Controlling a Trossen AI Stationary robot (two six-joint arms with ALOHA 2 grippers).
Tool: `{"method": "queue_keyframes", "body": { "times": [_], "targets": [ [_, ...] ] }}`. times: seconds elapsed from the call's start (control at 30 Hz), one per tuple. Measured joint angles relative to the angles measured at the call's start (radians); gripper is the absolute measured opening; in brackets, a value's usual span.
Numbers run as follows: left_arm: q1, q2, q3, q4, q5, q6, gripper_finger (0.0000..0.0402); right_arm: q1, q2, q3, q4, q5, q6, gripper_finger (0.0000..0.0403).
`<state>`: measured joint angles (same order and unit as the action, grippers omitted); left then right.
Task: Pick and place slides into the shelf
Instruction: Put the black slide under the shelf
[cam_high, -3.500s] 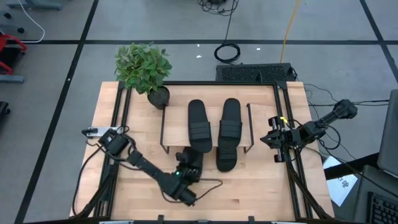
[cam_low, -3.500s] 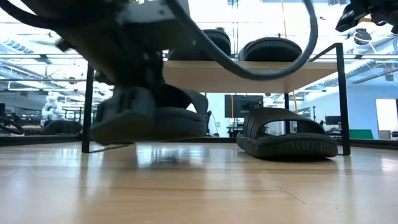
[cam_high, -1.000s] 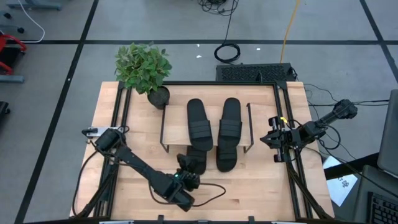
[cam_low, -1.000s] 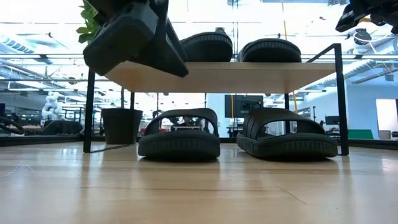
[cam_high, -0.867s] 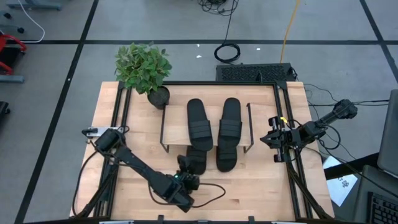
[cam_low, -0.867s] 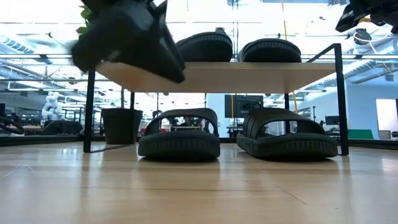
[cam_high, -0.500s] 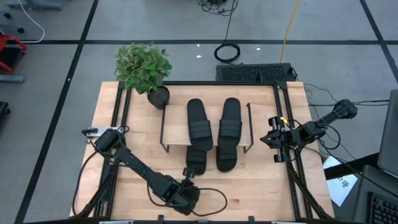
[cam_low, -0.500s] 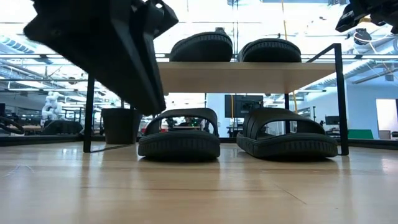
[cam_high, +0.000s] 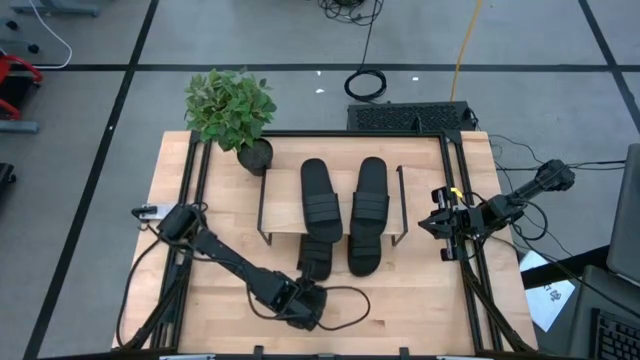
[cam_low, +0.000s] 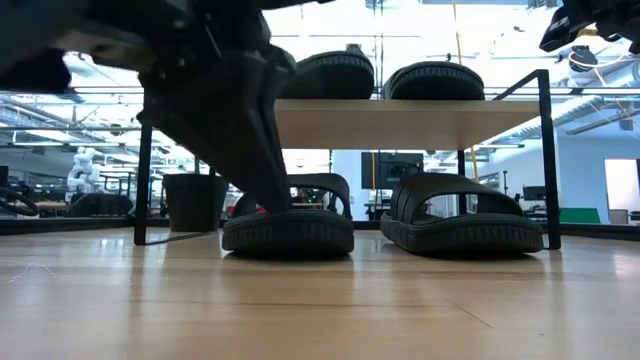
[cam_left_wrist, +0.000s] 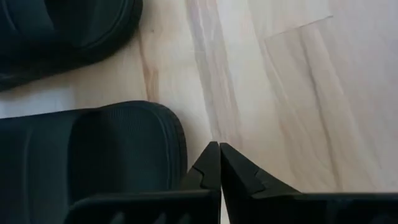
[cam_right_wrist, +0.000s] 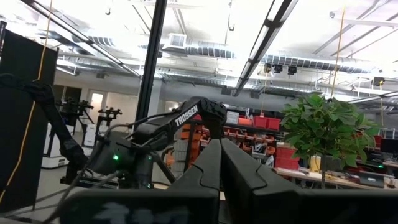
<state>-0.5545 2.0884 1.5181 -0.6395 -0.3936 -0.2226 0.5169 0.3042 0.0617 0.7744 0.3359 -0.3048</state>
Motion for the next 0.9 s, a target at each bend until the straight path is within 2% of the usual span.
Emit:
{"method": "queue_keyframes", "body": {
  "times": [0.1, 0.37, 0.67, 0.9],
  "targets": [
    [0.011, -0.001, -0.032, 0.027, 0.033, -0.002, 0.0000, 0.000, 0.000, 0.000, 0.000, 0.000, -0.002, 0.0000],
    [0.040, 0.000, -0.126, 0.076, 0.030, -0.036, 0.0000, 0.000, 0.000, 0.000, 0.000, 0.000, -0.002, 0.0000],
    [0.066, -0.001, -0.135, 0.083, -0.003, 0.006, 0.0000, 0.000, 0.000, 0.000, 0.000, 0.001, -0.006, 0.0000],
    [0.067, 0.000, -0.135, 0.105, 0.025, 0.047, 0.0000, 0.000, 0.000, 0.000, -0.001, 0.001, -0.006, 0.0000]
  ]
}}
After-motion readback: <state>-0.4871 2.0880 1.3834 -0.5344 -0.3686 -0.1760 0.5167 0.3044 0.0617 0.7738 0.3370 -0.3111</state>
